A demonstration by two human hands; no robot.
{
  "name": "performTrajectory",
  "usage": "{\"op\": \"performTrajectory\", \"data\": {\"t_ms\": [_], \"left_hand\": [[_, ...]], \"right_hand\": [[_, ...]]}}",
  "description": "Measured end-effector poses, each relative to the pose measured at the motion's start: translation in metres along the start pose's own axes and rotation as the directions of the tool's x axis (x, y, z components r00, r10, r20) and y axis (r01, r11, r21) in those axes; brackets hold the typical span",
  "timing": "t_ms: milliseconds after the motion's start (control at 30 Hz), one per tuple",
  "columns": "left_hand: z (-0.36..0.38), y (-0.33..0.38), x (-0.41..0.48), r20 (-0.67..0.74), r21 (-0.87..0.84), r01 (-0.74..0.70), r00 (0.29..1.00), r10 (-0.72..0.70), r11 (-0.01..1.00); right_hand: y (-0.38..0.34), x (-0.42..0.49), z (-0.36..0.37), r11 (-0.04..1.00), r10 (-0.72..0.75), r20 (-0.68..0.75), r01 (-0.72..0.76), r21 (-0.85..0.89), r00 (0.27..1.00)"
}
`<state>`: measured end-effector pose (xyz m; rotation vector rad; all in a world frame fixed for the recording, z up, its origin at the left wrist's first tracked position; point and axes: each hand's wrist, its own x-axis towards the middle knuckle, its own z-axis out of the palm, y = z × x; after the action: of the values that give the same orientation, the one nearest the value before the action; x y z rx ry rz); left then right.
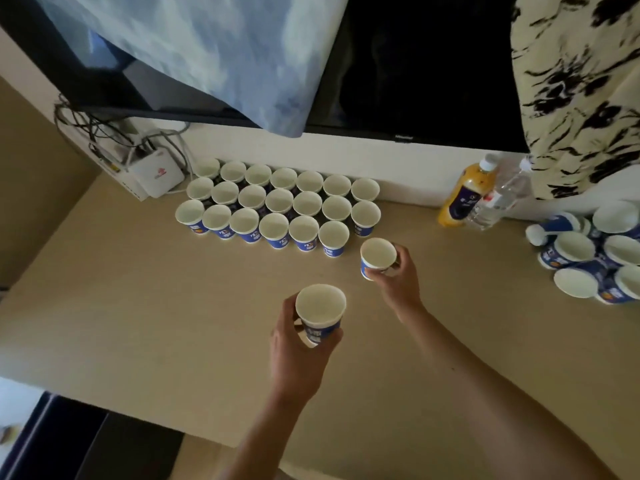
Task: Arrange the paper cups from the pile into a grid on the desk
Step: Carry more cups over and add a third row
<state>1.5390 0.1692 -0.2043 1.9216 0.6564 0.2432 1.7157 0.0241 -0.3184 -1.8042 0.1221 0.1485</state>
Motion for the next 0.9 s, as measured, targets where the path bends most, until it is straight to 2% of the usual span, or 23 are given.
{"op": "performTrajectory", "data": {"t_ms": [133, 367, 667, 800, 900], "left_hand": [[-0.002, -0.01, 0.019, 0.099, 0.018, -0.02, 0.995, 0.018, 1.0], [-0.016, -0.021, 0.043, 0.154, 0.038, 0.002, 0.988, -0.008, 0.999], [-0.026, -0.029, 0.058, 0.157, 0.043, 0.014, 0.987, -0.02, 0.999], [-0.027, -0.031, 0.06, 0.157, 0.034, 0.018, 0.987, -0.023, 0.999], [-0.028, -0.033, 0.063, 0.171, 0.015, 0.006, 0.985, -0.009, 1.0]], "right_hand": [[0.01, 0.018, 0.018, 0.999, 0.0, -0.025, -0.001, -0.046, 1.0], [0.02, 0.041, 0.04, 0.999, 0.039, -0.056, -0.041, -0.026, 0.998], [0.026, 0.051, 0.047, 0.999, 0.044, -0.054, -0.042, 0.032, 0.998], [0.031, 0.05, 0.048, 0.994, 0.103, -0.031, -0.102, 0.042, 0.994], [0.034, 0.041, 0.045, 0.988, 0.155, -0.068, -0.155, 0.004, 0.986]]}}
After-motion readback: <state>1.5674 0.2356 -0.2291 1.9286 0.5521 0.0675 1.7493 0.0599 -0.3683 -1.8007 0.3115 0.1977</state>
